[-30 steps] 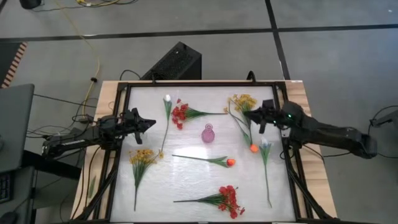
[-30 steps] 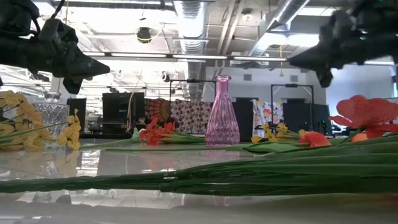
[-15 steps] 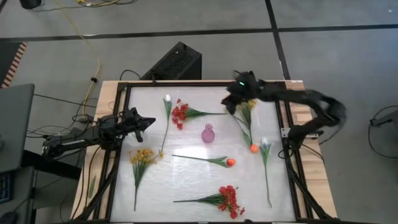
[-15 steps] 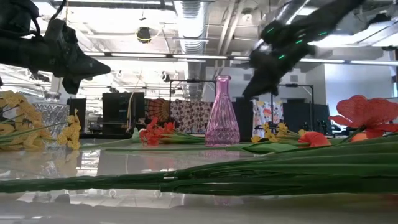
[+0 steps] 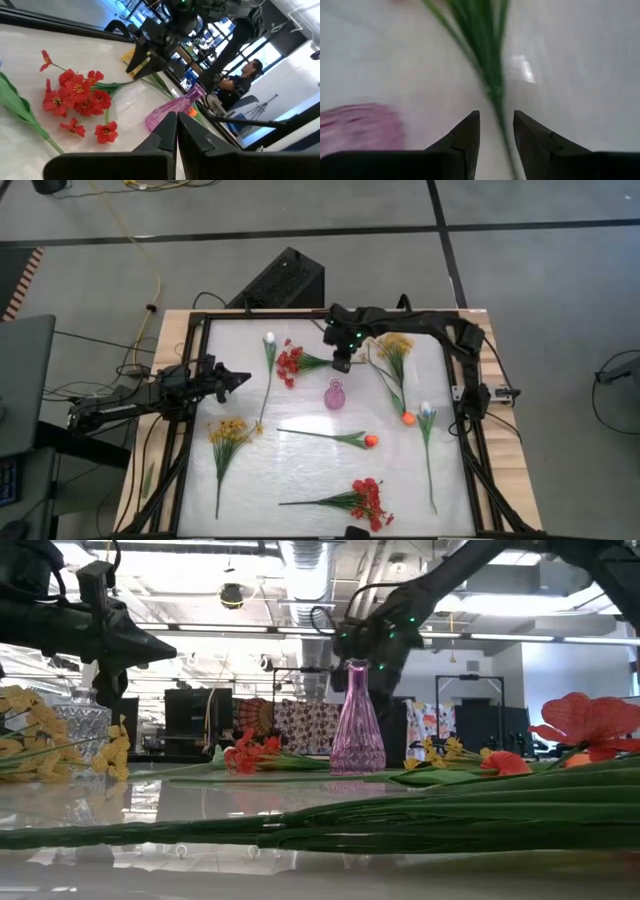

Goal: Sort flowers into vase by color
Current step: Put the top orange flowers into the violet vase

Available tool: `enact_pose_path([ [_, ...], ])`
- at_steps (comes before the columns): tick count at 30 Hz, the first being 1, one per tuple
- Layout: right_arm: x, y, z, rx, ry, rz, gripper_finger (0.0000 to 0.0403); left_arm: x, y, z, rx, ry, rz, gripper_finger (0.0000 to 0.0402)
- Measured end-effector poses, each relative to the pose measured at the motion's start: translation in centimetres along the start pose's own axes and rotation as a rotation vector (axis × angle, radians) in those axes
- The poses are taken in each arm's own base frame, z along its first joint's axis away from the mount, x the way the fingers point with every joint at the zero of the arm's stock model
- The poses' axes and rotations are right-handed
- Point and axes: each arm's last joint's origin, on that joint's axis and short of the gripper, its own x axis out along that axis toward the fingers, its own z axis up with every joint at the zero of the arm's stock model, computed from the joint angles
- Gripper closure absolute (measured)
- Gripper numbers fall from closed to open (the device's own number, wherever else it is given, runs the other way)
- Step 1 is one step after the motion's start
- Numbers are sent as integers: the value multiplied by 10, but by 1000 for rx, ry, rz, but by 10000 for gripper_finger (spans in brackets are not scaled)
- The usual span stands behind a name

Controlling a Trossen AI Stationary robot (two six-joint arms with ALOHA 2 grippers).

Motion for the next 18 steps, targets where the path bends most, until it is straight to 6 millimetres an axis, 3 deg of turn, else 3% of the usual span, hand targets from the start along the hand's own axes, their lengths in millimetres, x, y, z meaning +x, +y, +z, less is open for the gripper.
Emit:
enact_pose_path([
  [9,33,-2,-5,-36,57,-21,261,0,0,-1,19,21,-19,401],
  [15,37,-3,-5,-42,61,-18,264,0,0,-1,-13,26,-20,401],
  [18,38,-3,-5,-43,60,-19,287,0,0,-1,-2,25,-19,401],
])
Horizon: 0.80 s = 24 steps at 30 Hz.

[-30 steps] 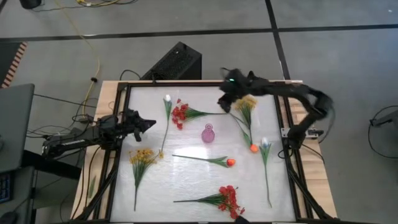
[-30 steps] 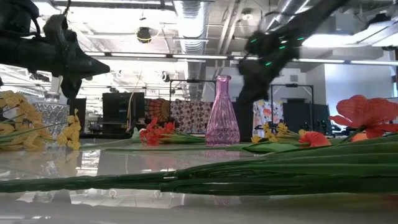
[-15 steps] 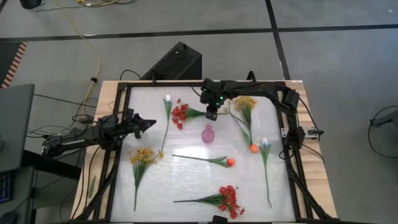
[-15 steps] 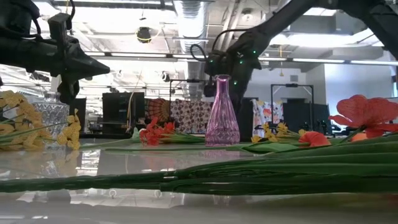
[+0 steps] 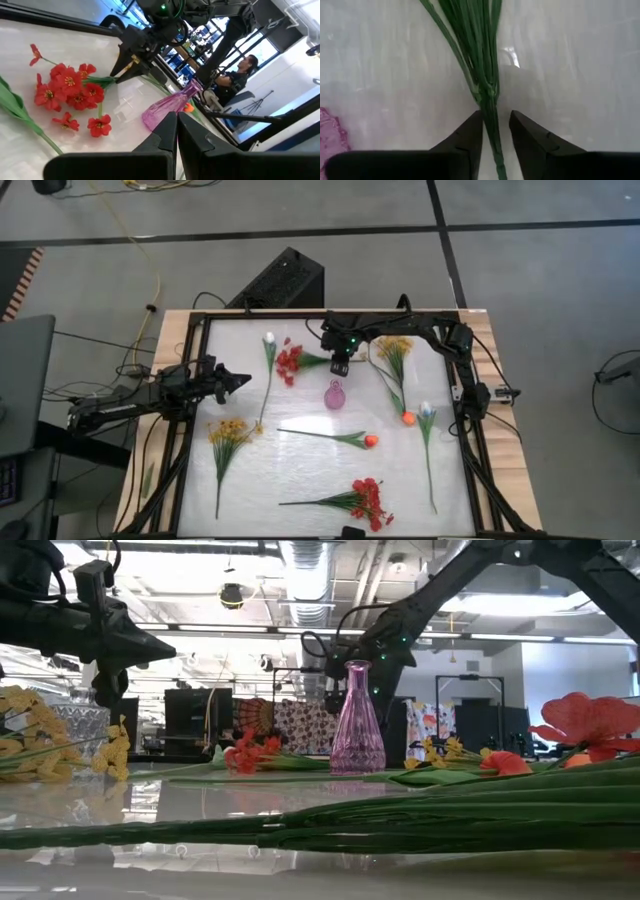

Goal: Sort flowers into vase by color
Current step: Put the top orange flowers into the violet vase

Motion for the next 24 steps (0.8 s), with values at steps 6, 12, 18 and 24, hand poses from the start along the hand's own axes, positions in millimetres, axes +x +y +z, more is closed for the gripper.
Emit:
enact_pose_path([
  [6,-4,1,-3,13,31,7,380,0,0,0,-24,2,-6,401],
  [12,-40,3,6,33,-83,-14,379,-3,-9,8,16,-9,-44,401],
  [18,-104,5,19,54,-319,-57,379,-13,-30,34,178,-97,-6,401],
  [24,-183,31,29,29,-657,57,379,-24,-40,51,317,-159,117,401],
])
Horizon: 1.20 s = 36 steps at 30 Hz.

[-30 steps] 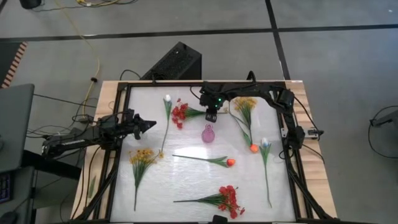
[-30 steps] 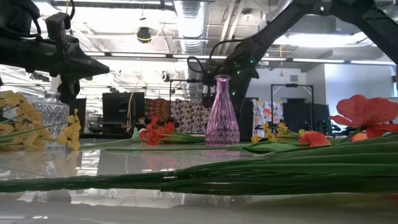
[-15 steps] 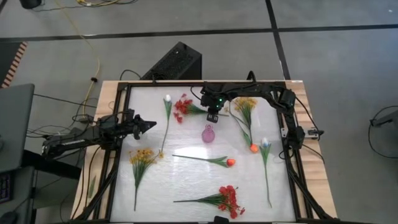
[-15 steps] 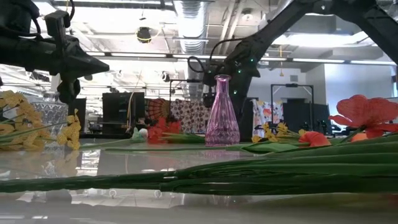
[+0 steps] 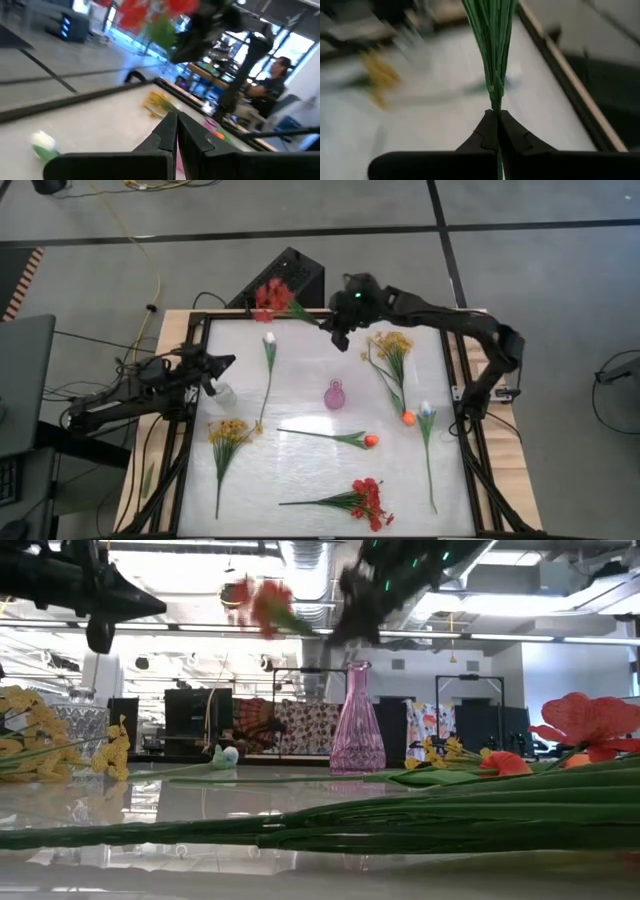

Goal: Sort flowers into vase by color
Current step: Put the top orange flowers into the violet vase

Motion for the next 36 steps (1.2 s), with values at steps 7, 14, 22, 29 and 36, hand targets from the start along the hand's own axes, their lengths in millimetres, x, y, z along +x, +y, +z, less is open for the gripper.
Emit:
enact_pose_path([
  [7,-42,49,6,-23,-297,105,380,0,1,-1,24,17,11,401],
  [14,-55,82,-47,24,-631,188,387,0,1,-2,19,21,13,401],
  [22,-33,100,-80,23,-660,202,387,0,1,-2,19,22,17,401],
  [29,-9,100,-92,4,-611,177,387,0,2,-1,-8,13,35,401],
  [36,1,98,-98,-10,-568,163,387,0,1,-2,-55,17,29,401],
])
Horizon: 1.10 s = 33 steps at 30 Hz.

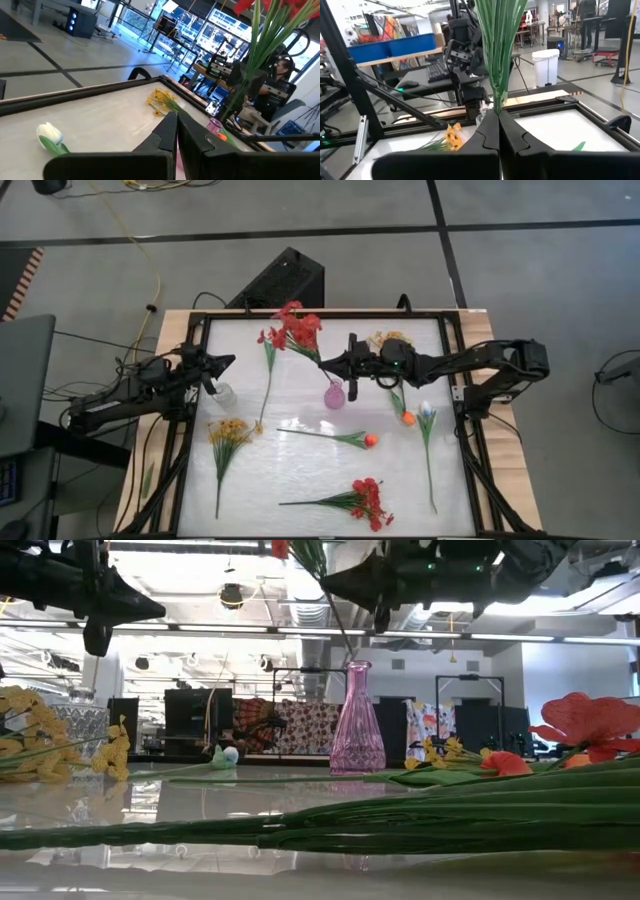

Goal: Sort flowers into vase by color
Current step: Put the top orange flowers into the violet vase

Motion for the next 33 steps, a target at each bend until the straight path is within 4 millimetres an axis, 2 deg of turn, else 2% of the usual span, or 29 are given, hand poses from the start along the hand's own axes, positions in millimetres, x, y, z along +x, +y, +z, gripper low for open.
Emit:
enact_pose_path([
  [15,-18,-4,-24,11,-23,-29,387,0,1,-3,-58,35,-8,401],
  [25,-20,1,-32,17,18,-11,351,0,2,-4,-54,33,30,401],
  [33,-24,5,-30,-3,86,86,313,0,4,-6,-82,61,50,401],
])
